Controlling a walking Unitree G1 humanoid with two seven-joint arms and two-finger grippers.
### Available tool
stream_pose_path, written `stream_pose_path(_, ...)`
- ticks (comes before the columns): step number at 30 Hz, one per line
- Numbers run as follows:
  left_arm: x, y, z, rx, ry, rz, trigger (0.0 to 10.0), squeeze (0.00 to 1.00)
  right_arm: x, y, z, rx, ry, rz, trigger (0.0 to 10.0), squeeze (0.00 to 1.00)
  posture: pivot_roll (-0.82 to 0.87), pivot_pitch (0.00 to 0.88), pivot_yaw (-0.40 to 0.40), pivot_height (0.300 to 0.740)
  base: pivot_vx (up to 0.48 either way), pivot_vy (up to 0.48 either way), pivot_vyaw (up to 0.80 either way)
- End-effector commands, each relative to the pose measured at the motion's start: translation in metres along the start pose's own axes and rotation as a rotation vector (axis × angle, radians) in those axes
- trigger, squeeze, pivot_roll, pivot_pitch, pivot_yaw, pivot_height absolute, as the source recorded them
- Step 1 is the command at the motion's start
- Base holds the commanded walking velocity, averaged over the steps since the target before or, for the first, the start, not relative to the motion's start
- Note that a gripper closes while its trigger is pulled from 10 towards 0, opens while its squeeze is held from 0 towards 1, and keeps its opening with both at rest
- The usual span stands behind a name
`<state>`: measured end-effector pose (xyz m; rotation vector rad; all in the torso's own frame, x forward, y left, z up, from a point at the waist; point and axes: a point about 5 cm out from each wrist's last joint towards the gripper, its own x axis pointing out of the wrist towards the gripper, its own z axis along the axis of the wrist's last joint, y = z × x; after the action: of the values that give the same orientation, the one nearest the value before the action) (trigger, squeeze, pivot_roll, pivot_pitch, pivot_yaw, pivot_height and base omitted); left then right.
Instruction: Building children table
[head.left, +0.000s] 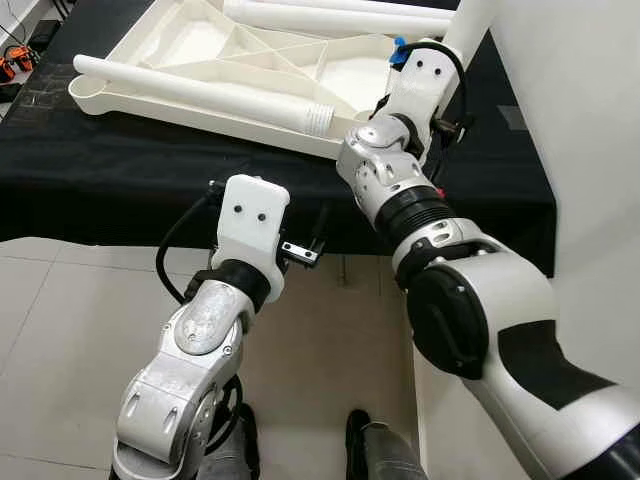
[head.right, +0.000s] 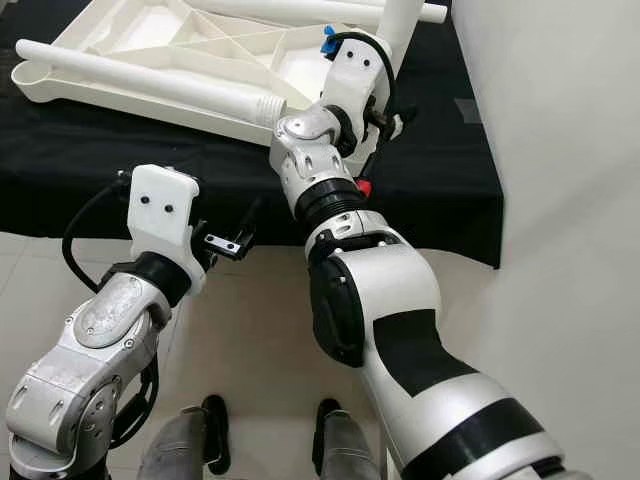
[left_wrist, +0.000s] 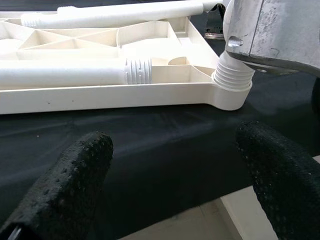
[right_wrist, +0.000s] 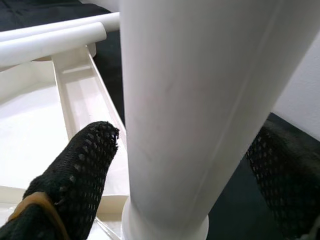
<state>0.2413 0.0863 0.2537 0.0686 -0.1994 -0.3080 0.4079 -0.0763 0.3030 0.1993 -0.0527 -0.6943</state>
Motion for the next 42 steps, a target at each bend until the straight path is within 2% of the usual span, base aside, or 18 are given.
stream_pose_path(1,-0.001,-0.002,-0.002,0.0,0.005,-0.006,10.0,0.0,-0.005,0.004,0.005,0.038,0.005,0.013,10.0,0.0,0.09,0.301,-0.098,0.74,0.0,0.0,0.0)
stream_pose_path(25,0.0,-0.001,-0.002,0.005,0.0,0.0,10.0,0.0,-0.001,0.001,0.017,0.105,-0.039,0.031,10.0,0.0,0.09,0.286,-0.091,0.74,0.0,0.0,0.0)
stream_pose_path(42,0.0,-0.002,-0.002,0.005,-0.006,-0.002,10.0,0.0,-0.001,-0.002,0.011,0.094,-0.058,0.077,10.0,0.0,0.09,0.264,-0.092,0.74,0.0,0.0,0.0)
